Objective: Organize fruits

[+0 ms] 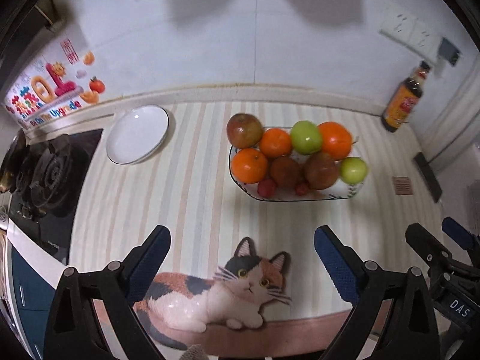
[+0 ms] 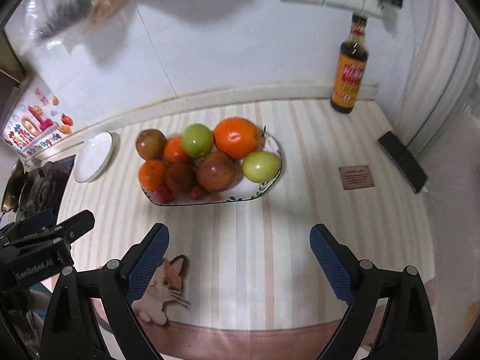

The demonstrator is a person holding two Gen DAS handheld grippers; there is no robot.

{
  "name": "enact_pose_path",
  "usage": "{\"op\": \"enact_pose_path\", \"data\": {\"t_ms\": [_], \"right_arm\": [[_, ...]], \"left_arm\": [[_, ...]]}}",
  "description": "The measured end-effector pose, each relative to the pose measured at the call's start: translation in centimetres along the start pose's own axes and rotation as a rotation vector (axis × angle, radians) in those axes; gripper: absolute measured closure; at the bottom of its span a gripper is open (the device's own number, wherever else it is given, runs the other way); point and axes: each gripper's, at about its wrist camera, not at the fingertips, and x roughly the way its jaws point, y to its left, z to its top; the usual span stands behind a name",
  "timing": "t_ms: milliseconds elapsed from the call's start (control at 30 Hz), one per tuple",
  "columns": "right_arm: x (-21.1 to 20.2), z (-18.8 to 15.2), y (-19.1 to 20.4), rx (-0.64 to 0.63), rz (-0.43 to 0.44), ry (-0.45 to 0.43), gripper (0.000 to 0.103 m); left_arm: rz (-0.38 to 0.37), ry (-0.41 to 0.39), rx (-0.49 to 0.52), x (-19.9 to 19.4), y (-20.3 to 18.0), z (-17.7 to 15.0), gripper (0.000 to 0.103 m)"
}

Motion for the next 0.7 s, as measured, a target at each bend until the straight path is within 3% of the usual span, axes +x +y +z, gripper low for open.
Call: {"op": "enact_pose_path", "data": {"t_ms": [433, 700], "right_arm": [[-15.0, -5.3, 0.0, -0.088, 0.003, -0.192, 0.006], [-22.4, -9.6, -1.1, -0.127, 0.037, -0.251, 0.006]], "left_arm": [[0.022, -0.211, -0.040, -13.1, -1.3, -6.8, 0.005], [0.032, -0.282, -0.080, -19.5, -1.7, -12.1, 0.005]]}}
